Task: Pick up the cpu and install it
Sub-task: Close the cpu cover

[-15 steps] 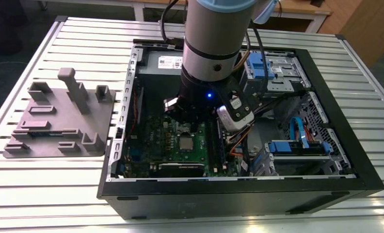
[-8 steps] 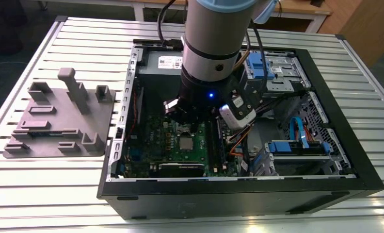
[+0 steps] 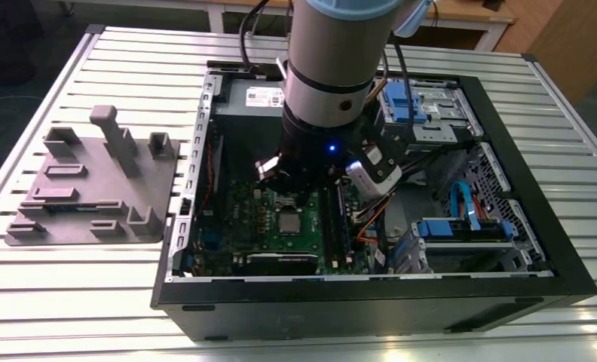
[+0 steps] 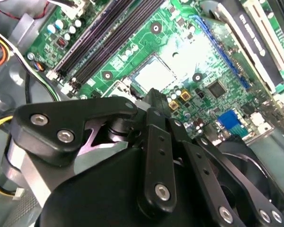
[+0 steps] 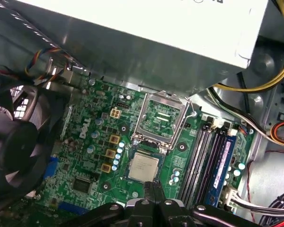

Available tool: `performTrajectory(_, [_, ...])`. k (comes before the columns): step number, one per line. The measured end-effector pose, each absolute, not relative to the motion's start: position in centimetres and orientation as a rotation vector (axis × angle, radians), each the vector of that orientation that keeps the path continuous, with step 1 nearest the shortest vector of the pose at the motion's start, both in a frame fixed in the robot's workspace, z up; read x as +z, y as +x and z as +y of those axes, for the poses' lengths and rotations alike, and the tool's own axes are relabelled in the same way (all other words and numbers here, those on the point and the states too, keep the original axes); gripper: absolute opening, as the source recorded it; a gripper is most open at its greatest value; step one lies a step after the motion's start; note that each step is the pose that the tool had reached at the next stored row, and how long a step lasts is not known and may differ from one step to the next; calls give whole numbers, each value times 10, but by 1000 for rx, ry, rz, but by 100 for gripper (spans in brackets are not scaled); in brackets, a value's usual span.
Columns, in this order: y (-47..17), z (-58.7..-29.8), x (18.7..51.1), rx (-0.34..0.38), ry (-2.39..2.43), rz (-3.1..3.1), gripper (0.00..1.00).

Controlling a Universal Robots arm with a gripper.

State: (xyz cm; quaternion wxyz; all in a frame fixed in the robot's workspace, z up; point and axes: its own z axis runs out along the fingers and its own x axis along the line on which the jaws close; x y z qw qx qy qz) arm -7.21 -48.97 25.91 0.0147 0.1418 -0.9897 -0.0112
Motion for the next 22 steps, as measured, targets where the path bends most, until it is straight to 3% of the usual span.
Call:
performTrajectory(18, [-61, -478, 252, -33, 733, -3023, 11])
performTrajectory(22, [-61, -478, 250, -100, 778, -3021, 11])
